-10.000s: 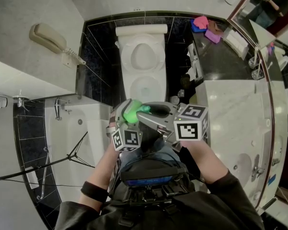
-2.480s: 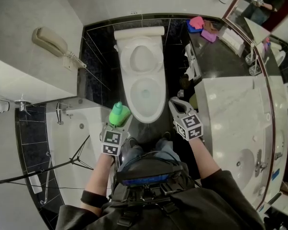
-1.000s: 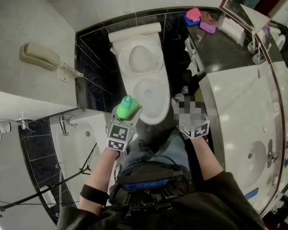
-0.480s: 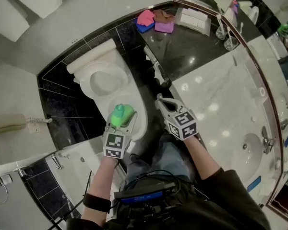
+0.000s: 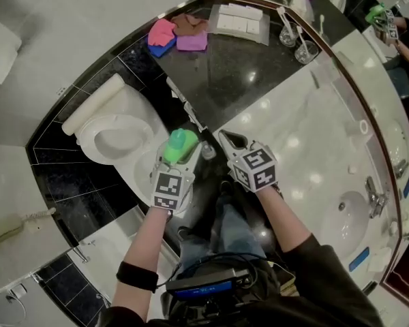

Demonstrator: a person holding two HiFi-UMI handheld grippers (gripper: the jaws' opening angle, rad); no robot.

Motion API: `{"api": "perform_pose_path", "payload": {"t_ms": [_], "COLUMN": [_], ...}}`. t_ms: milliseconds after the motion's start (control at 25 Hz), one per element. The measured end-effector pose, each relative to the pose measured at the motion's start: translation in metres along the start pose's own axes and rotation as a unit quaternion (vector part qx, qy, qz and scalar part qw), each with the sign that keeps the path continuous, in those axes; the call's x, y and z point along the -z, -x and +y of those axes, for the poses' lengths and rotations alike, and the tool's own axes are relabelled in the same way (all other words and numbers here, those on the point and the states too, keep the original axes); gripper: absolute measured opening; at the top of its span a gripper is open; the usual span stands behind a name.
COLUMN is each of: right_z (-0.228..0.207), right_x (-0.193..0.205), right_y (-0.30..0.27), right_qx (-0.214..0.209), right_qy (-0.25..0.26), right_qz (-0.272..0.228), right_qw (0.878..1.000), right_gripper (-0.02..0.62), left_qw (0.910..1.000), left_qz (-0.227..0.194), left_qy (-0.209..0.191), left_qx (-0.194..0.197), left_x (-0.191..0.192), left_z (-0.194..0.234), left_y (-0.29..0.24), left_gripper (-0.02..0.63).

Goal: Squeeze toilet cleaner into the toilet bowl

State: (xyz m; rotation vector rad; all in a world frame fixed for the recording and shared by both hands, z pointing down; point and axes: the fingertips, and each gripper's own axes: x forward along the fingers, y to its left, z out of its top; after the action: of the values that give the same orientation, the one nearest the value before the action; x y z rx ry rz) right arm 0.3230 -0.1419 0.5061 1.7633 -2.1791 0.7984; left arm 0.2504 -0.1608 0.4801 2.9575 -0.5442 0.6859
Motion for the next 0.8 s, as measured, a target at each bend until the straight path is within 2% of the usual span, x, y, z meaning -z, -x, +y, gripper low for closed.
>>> {"api": "perform_pose_path", "payload": {"t_ms": [360,560,800], "right_z": [-0.083,-0.112,-0.139], "right_x": [-0.003,-0.005,-0.004], "right_y": [-0.030,-0.046,-0.063], "right_qx": [0.017,0.017,0.018], "right_qy": [-0.031,-0.039,-0.046], "right_qz": [0.000,-0.002,-0.001], "right_qw": [0.999,0.999,0.999], "right_gripper": [0.002,0.002,0.002], "left_qw": [0.9999,0.9998,0.9997], "left_qz": [-0.003,-0.009,-0.015], "left_qy": [0.003,-0.011,-0.011], "left_qx": [0.012,0.016,0.019], "left_x": [-0.007,-0.012,-0.013], "left_z": [0.009,0.013,0.021], "left_y": [-0.107,-0.144,-0.180], "left_gripper": [0.196,0.196,0.198]}}
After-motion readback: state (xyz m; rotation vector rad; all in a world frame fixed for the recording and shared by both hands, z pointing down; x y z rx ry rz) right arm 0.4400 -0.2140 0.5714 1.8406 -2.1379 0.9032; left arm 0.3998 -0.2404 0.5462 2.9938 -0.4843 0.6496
